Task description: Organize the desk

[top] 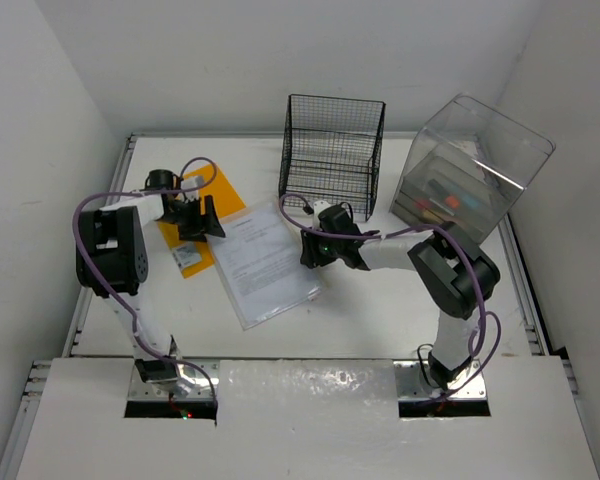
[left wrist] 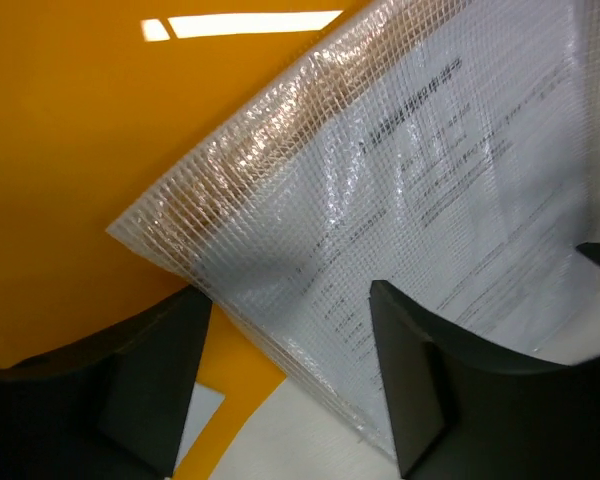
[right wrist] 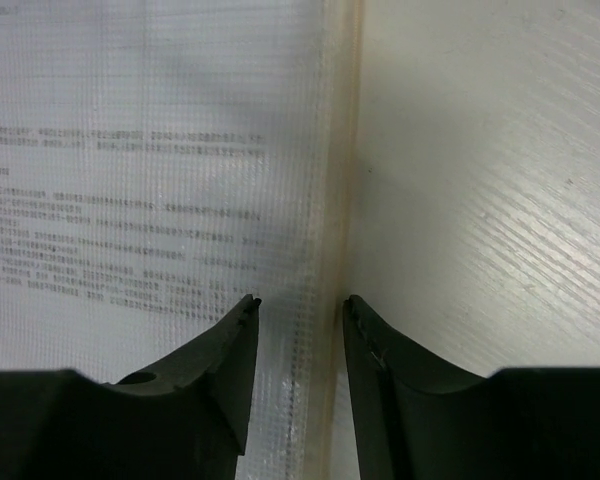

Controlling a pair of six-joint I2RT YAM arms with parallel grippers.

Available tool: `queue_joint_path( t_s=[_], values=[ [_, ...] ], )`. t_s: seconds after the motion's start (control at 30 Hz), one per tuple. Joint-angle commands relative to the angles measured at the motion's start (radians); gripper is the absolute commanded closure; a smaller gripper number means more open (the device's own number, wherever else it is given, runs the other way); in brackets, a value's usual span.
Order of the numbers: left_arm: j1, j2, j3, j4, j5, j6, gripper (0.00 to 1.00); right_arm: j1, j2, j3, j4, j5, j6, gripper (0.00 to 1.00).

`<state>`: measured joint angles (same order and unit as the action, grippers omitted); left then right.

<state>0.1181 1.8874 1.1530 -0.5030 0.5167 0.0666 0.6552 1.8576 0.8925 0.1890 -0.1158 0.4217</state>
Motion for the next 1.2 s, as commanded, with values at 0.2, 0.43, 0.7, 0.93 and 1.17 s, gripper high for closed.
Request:
queue_joint_path(
  t_s=[0.2, 0.43, 0.7, 0.93, 1.17],
  values=[
    [-0.003, 0.162, -0.045, 0.026, 0.115, 0.016, 0.86, 0.027, 0.066, -0.012, 0.01, -0.088, -0.001, 0.66],
    [0.002, 0.069, -0.065, 0.023, 0.155, 0.07, 1.0, 0.038, 0.049, -0.036, 0.024, -0.122, -0.011, 0.68],
    [0.003, -0.27, -0.108, -0.121, 0.082, 0.306, 1.0, 0.044, -0.049, -0.059, -0.04, -0.139, -0.093, 0.31],
    [-0.012, -0.531, -0.11, -0.249, 0.117, 0.548, 1.0, 0.046, -0.121, -0.024, -0.059, -0.186, -0.178, 0.13],
    [-0.041, -0.697, -0.111, -0.327, 0.227, 0.722, 1.0, 0.046, -0.244, -0.018, -0.049, -0.274, -0.294, 0.1]
  ],
)
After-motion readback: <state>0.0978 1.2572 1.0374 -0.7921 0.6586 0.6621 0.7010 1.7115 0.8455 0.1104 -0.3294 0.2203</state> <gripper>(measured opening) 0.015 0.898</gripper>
